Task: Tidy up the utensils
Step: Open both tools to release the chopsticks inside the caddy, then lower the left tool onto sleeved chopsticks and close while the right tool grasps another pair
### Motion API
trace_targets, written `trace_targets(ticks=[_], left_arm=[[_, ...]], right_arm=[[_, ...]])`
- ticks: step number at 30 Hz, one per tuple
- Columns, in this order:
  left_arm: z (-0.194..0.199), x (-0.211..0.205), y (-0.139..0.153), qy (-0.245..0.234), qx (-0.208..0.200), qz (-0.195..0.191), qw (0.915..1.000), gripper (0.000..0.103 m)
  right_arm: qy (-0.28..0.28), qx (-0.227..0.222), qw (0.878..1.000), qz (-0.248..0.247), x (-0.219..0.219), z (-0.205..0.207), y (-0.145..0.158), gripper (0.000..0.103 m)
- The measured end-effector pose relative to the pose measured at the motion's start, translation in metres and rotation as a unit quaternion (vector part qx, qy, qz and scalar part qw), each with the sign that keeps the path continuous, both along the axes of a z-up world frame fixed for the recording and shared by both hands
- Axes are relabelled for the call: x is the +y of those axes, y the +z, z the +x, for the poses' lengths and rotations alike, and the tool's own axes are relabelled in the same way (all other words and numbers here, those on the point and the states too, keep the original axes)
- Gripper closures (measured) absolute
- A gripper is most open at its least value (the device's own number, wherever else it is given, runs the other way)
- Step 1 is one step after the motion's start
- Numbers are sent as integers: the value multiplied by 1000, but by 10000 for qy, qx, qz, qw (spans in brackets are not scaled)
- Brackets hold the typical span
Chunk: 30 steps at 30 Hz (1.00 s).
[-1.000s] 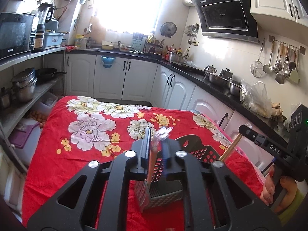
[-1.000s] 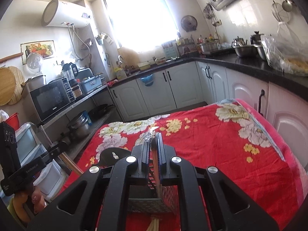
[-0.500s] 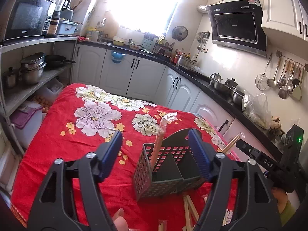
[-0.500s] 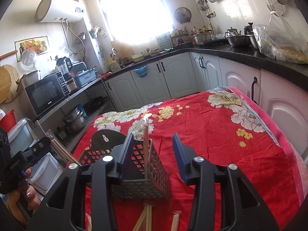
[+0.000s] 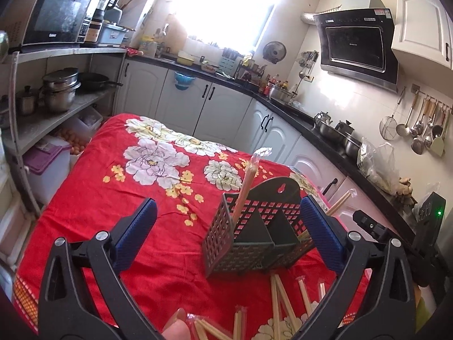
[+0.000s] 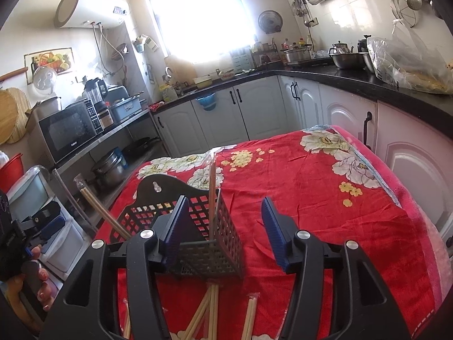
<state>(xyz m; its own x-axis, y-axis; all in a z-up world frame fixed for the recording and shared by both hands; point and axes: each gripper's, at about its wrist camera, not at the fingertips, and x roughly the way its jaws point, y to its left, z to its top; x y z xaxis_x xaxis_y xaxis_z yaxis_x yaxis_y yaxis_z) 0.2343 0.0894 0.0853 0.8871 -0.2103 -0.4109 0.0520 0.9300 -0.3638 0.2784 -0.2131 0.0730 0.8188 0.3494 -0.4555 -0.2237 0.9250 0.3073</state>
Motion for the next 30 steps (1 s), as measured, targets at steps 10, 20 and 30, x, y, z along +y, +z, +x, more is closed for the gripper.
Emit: trace_targets(ticks=[10,20,30], left_arm=[[-19,1,-13,-38,190,-35,9998,10],[-36,-1,-29,-166,380,-60,9991,10],[-45,1,-43,-225,573,-168,9980,10]], right_arm=[[252,85,9994,-206,8,-25,-3,48],[458,290,9975,-449,16,-46,-17,47],[631,543,9946,-617,25,-62,-38,47]])
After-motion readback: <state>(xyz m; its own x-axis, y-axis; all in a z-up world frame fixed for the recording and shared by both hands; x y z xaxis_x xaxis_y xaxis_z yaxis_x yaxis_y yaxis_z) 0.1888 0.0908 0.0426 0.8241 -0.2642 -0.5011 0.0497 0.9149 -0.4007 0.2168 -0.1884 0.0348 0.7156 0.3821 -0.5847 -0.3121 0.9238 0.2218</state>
